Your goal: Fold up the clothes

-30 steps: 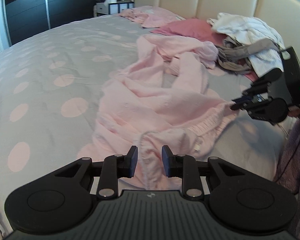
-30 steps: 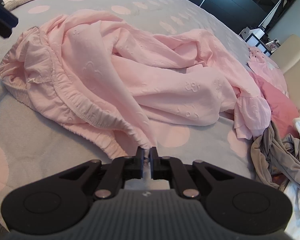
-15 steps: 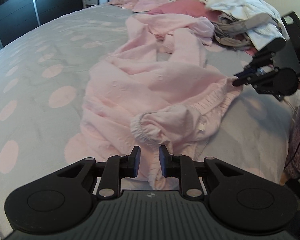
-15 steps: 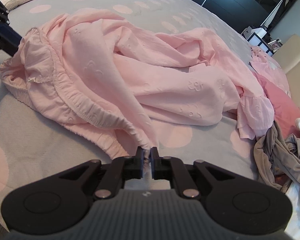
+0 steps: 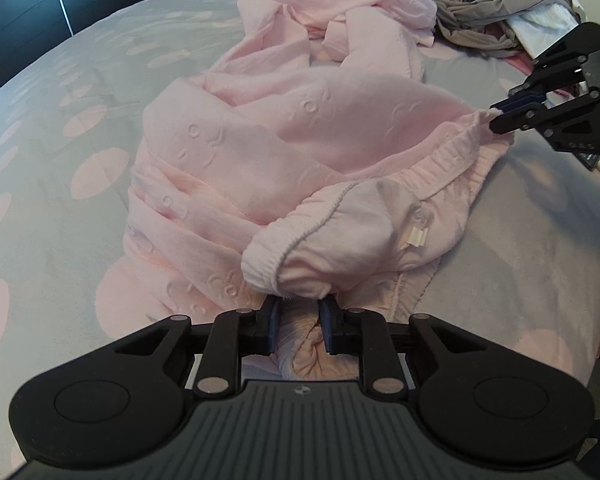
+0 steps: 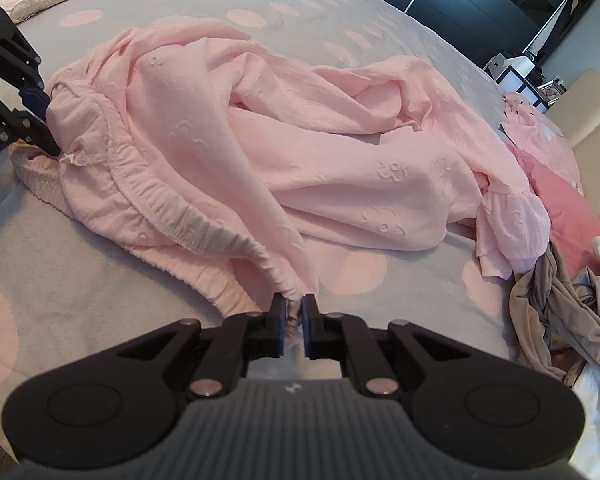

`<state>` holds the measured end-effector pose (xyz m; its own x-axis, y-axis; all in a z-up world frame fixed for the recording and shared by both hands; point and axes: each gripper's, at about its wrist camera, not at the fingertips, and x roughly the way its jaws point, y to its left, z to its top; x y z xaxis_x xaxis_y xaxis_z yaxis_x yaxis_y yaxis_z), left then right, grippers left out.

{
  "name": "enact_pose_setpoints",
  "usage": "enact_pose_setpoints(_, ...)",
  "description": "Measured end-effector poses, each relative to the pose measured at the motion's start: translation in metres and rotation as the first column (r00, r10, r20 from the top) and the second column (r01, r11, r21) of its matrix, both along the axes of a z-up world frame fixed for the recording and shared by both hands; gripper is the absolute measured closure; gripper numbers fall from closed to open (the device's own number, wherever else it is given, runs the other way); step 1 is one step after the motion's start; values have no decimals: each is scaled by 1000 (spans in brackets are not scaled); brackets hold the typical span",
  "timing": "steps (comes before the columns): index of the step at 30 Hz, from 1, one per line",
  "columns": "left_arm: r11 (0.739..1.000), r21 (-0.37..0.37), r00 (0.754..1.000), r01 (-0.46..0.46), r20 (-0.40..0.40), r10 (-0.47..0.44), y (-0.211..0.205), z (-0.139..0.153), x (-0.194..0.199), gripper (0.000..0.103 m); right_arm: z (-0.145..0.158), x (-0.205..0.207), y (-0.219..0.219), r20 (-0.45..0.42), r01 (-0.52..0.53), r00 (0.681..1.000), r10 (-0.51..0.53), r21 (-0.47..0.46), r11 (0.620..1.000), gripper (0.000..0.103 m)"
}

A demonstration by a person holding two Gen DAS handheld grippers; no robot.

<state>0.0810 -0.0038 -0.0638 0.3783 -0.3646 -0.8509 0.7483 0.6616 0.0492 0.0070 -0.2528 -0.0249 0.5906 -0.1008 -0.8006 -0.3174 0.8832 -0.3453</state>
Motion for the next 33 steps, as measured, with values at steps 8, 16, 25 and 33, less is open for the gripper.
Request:
enact_pose_setpoints(8,1000,-6,999,-31,-25,31,-1,0,6,84,-5,0,-5,-15,14,1000,-14,8,1000,93)
enact_pose_setpoints(16,999,8,999,-35,13,35,3,18,-8,98,-2,-3,-9,1,37,999,-37,6,999,93)
enact_pose_setpoints(25,982,-13,980,-186,63,187,50,55,-26,103,16,-18,-9,55,50,997,-51,11,999,96)
enact_pose_setpoints(33,966,-28,961,-258,99,260,85,68,-46,103,25,-30,-19,68,103,992,-105,34,994,97)
